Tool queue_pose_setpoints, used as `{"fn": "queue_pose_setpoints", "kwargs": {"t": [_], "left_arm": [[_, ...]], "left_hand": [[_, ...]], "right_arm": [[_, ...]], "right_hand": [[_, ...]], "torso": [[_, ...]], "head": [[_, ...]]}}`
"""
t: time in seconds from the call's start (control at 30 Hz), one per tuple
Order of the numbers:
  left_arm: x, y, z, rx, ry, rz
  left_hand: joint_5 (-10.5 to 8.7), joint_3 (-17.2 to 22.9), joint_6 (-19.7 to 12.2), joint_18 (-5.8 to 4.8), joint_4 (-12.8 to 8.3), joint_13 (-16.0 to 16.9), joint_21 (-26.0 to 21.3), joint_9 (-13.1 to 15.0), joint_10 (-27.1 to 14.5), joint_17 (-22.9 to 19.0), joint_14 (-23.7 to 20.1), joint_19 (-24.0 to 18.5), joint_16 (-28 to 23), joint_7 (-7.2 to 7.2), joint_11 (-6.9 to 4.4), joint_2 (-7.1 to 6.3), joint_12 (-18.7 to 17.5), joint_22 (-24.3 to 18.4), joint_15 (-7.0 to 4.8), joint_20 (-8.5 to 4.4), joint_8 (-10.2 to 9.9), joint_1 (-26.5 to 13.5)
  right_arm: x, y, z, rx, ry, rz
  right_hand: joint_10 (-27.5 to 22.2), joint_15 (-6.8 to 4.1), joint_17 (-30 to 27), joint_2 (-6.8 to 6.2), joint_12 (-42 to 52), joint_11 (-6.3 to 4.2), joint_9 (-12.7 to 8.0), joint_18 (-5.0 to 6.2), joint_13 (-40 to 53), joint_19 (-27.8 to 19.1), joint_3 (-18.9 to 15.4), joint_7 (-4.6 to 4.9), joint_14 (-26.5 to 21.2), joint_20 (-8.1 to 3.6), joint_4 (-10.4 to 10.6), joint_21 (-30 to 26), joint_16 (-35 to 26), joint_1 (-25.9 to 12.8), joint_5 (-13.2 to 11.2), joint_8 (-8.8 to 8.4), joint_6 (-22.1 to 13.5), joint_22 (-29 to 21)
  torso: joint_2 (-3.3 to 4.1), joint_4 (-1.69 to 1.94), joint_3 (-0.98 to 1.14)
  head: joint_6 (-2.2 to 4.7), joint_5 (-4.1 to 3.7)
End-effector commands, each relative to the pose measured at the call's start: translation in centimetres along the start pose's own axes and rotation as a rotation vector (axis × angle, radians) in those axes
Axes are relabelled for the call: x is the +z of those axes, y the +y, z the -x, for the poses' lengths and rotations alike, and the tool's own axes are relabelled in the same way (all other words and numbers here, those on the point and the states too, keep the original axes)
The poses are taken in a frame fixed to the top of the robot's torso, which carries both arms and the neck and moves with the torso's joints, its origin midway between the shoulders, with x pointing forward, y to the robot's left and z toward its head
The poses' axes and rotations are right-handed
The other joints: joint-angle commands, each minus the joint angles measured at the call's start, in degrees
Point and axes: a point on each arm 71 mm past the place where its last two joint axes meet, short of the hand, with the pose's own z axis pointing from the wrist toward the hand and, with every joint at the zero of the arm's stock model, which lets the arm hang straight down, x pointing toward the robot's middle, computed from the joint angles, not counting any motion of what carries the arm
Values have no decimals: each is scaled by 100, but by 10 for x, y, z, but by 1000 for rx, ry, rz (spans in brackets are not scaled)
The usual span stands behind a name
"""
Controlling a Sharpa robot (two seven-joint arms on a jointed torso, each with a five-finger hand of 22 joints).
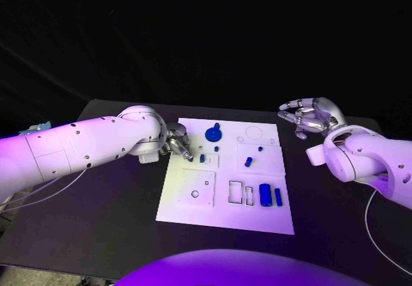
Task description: Assemble the parts on the task board
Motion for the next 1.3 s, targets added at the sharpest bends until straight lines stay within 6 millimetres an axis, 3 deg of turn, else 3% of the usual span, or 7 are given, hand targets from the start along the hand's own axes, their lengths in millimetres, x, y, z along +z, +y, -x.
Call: {"fn": "queue_pose_setpoints", "kwargs": {"t": [0.03,0.9,1.3], "left_arm": [[2,-2,-7,27,57,2],[13,-9,-7,46,90,13],[15,-6,-8,43,110,35]], "left_hand": [[43,1073,40,-43,-1056,11,27,-5,49,1296,538,39,25,-1,-12,-12,39,8,-40,-2,19,73],[74,1075,52,-43,-1065,23,27,-6,61,1292,537,38,23,-4,-14,-20,48,6,-42,-3,16,68],[87,1076,55,-38,-1063,-4,15,-8,54,1274,532,28,14,-2,-13,-17,27,-18,-42,-4,12,61]], "right_arm": [[0,0,-1,1,12,8],[0,1,-2,2,14,9],[0,1,-2,2,14,9]], "right_hand": [[15,-49,466,3,-1,-38,-3,70,-4,12,8,-19,334,-24,32,-30,-23,-65,28,35,-10,6],[15,-49,466,3,-1,-38,-3,70,-4,12,8,-19,334,-24,32,-30,-23,-65,28,35,-10,6],[15,-49,466,3,-1,-38,-3,70,-4,12,8,-19,334,-24,32,-30,-23,-65,28,35,-10,6]], "torso": [[-2,-1,3],[2,-8,3],[-3,10,2]], "head": [[-10,1],[-28,-19],[-32,-46]]}}
